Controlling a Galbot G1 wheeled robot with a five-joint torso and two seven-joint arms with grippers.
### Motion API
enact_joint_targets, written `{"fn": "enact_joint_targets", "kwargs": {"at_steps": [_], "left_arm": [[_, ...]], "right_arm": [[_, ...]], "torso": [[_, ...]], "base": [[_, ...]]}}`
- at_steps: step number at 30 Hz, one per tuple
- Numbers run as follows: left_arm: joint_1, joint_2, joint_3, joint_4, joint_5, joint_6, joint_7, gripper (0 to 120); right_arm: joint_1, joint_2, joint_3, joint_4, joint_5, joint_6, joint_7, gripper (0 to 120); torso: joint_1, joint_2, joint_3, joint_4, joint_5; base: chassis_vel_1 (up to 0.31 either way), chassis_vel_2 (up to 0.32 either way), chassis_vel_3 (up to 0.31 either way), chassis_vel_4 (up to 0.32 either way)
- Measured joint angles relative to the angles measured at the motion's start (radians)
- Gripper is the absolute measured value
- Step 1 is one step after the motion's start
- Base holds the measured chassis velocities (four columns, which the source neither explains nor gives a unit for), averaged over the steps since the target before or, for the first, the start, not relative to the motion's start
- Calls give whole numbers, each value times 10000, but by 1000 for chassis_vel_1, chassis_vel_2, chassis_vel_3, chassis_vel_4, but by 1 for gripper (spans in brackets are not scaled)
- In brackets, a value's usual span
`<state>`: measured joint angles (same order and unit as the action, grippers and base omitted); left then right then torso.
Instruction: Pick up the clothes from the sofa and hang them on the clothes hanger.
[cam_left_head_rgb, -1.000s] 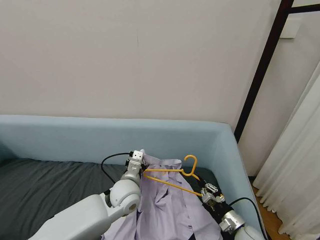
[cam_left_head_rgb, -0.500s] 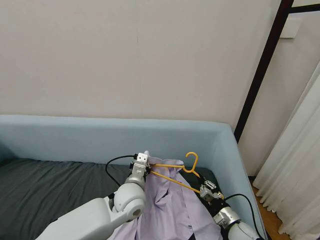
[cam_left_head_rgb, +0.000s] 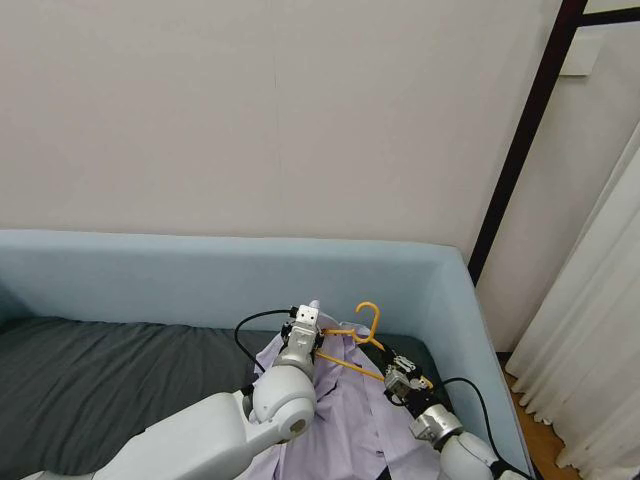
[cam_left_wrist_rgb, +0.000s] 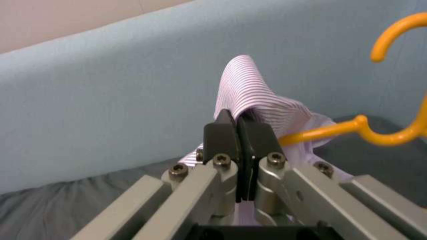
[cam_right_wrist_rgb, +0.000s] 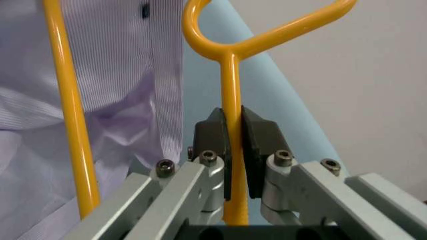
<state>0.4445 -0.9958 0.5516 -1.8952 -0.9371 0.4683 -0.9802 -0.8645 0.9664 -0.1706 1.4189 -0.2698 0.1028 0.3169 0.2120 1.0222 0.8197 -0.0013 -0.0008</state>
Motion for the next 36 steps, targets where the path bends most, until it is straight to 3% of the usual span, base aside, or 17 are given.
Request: {"fn": "enact_joint_targets", "kwargs": {"at_steps": [10, 27, 36], "left_arm": [[317, 161, -143, -344, 148, -56, -77, 0], [-217, -1244, 246, 758, 603, -140, -46, 0], [162, -1098, 649, 427, 787, -99, -22, 0]], "right_arm": [[716, 69, -294, -628, -2, -160, -12, 4], [1604, 326, -1237, -505, -908, -88, -118, 4], [1688, 151, -1115, -10, -298, -19, -233, 4]], "torso": [[0, 0, -1, 0, -1], [0, 1, -1, -2, 0], [-1, 1, -1, 0, -1]], "base": [[0, 0, 0, 0], [0, 0, 0, 0], [0, 0, 0, 0]]}}
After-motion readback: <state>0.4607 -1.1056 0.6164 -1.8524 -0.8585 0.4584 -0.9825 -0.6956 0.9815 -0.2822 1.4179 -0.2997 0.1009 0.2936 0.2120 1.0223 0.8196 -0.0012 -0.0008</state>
